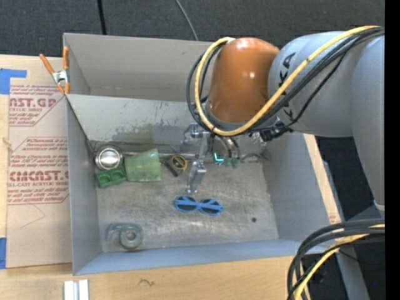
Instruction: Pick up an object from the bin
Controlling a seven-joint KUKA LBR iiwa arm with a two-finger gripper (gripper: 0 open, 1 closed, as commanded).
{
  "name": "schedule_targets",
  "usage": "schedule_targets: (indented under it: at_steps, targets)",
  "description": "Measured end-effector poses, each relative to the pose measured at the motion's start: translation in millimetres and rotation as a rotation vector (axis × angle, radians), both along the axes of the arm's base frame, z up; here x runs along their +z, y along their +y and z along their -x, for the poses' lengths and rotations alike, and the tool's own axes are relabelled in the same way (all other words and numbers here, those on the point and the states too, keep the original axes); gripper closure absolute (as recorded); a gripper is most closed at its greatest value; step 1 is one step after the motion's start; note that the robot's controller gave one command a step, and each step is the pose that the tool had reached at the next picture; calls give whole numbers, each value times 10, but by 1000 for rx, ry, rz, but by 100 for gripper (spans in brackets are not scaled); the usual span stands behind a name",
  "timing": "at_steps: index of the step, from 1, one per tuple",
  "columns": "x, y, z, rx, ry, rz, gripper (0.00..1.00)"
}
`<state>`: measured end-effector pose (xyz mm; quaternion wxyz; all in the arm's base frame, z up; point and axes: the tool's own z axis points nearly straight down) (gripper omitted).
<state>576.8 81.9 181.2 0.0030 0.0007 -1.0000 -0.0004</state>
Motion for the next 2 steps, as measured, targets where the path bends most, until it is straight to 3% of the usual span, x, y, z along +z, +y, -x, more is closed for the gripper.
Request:
schedule_targets:
  at_steps: [1,2]
  targets:
    - [-1124,-757,530,134,-11,-1,0]
    - [-808,-585,696,51,-7,-1,0]
